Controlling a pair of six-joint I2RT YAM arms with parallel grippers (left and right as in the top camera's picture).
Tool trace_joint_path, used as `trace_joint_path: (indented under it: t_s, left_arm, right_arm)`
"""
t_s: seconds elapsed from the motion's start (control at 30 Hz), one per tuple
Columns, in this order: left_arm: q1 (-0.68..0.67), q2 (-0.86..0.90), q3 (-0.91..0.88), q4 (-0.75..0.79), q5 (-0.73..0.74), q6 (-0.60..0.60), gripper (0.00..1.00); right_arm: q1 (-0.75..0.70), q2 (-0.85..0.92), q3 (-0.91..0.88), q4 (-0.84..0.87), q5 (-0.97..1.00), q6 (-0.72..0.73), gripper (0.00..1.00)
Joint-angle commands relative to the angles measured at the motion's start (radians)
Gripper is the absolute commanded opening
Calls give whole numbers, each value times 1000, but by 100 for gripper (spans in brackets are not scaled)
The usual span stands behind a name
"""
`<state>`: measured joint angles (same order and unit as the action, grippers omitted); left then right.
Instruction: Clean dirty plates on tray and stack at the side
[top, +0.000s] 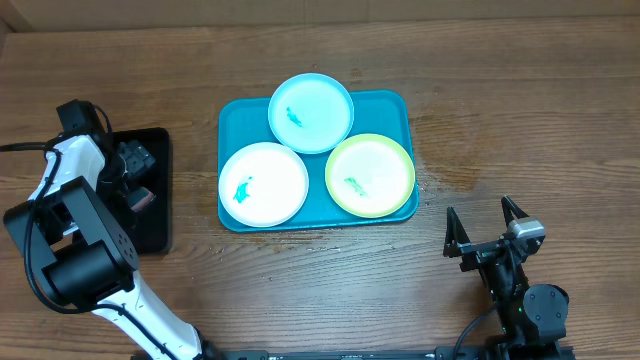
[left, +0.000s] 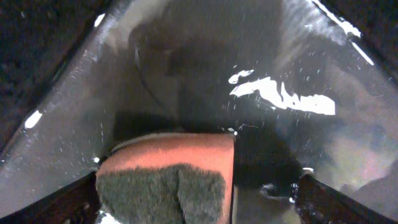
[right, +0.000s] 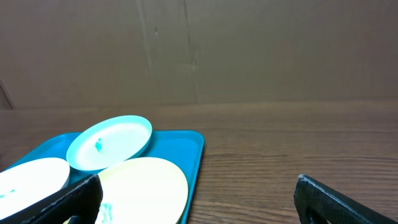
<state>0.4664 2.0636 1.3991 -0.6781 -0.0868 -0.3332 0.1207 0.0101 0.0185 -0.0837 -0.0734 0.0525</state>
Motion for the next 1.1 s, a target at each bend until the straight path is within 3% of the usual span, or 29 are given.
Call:
trace_joint_path:
  t_s: [0.0,0.07,0.13,0.17,0.23,0.27,0.3,0.37,0.4,0.57,0.87,0.93,1.03,1.07]
  left_arm:
    - [6,40,-10,11,-70,5,71]
    - [6,40,-10,10,-71,5,36]
    - [6,40,-11,6,-71,5,10]
    - [6,40,-11,3,-70,5,4]
    - [6,40,-11,-5,-70,5,4]
    - [6,40,-11,-8,-70,5,11]
    - [6,40,-11,-15,-70,5,26]
    - [6,40,-11,-35,-69,5,86]
    - [6,40,-11,-51,-70,5,100]
    - [5,40,-11,-136,-59,5,99]
    - [5,40,-11,-218,85,5,58]
    - [5,40,-11,-225,88,5,44]
    - [5,40,-11,-233,87,5,7]
    - [5,40,-11,-233,87,5,4]
  right_arm:
    - [6,-7,-10,4,6,3,100]
    - [6,-7,-10,4,6,3,100]
    - [6,-7,-10,4,6,3,100]
    - [6,-7,-10,4,6,3,100]
    - [6,-7,-10,4,6,3,100]
    - [6,-7,-10,4,6,3,100]
    - [6,-7,-10,4,6,3,100]
    - [6,-7,-10,4,6,3,100]
    - [6,-7,-10,4,6,3,100]
    - [6,-7,-10,4,6,3,100]
    - [6,-7,-10,4,6,3,100]
    - [6,-7,-10,4,6,3,100]
    - [6,-7,-10,4,6,3,100]
    - [6,-7,-10,4,6,3,100]
